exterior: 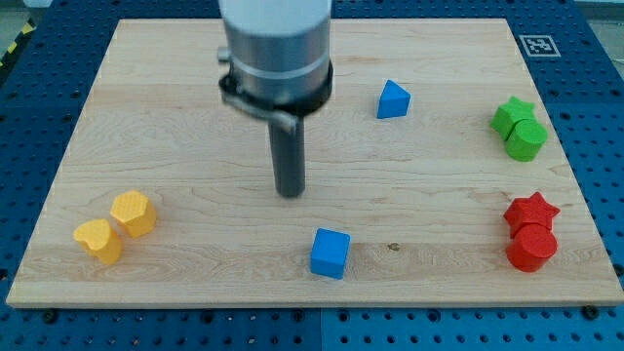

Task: Push the blue triangle right to the blue cube

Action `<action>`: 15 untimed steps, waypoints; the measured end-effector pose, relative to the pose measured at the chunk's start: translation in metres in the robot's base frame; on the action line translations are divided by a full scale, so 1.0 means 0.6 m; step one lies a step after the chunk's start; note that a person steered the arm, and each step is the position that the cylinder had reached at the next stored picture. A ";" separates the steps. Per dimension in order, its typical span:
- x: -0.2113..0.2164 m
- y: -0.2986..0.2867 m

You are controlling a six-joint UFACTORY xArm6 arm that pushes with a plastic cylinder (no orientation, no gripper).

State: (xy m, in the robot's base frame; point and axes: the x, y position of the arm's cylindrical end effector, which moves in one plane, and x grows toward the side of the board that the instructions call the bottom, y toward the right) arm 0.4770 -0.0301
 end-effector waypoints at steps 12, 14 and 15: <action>-0.140 0.215; -0.115 0.213; -0.110 0.186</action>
State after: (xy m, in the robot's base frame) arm 0.4110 0.0817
